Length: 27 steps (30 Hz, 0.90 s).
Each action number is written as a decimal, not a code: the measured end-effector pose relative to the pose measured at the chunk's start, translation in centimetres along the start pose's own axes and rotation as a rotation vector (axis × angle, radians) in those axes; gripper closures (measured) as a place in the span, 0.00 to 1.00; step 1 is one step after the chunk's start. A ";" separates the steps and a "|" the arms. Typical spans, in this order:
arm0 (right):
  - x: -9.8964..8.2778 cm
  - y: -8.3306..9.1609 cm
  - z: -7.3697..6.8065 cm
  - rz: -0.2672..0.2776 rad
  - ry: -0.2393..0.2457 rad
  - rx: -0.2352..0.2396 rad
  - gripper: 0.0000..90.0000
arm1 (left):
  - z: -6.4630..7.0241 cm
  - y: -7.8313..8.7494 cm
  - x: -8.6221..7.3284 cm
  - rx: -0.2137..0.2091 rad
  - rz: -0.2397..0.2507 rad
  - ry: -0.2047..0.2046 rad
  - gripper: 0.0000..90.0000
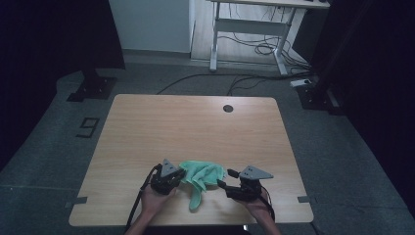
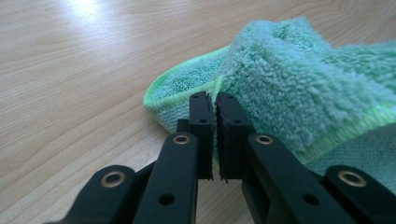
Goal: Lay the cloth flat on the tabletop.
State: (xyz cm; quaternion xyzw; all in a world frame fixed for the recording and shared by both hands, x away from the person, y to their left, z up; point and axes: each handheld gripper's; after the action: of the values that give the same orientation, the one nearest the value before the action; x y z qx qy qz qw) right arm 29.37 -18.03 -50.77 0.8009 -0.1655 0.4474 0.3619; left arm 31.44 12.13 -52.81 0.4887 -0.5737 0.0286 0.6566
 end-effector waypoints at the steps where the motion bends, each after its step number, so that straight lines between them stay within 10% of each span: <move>1: 0.0 0.0 0.4 0.000 -0.007 -0.018 0.43 | 0.0 0.0 0.0 -0.001 0.003 0.000 0.96; 9: -0.4 -2.3 2.3 -0.067 -0.056 -0.090 0.44 | 0.1 0.1 -0.1 -0.007 0.011 0.001 0.97; 19: -1.2 -5.6 1.7 -0.185 -0.001 -0.147 0.46 | 0.0 0.3 -0.2 -0.007 0.014 0.002 0.98; 27: -1.4 -5.9 1.6 -0.206 0.008 -0.160 0.76 | 0.0 0.5 -0.3 -0.006 0.021 0.000 0.98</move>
State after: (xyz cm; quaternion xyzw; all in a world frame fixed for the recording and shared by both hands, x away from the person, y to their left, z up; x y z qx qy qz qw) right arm 33.06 -15.27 -55.02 0.7805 -0.1161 0.3962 0.4694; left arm 31.07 12.54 -52.72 0.4804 -0.5790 0.0338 0.6579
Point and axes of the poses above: each handheld gripper's, and its own axes: y roughly backward along the jaws, x roughly out of its top, z roughly to its right, and after that the axes turned 13 degrees about -y, right-handed
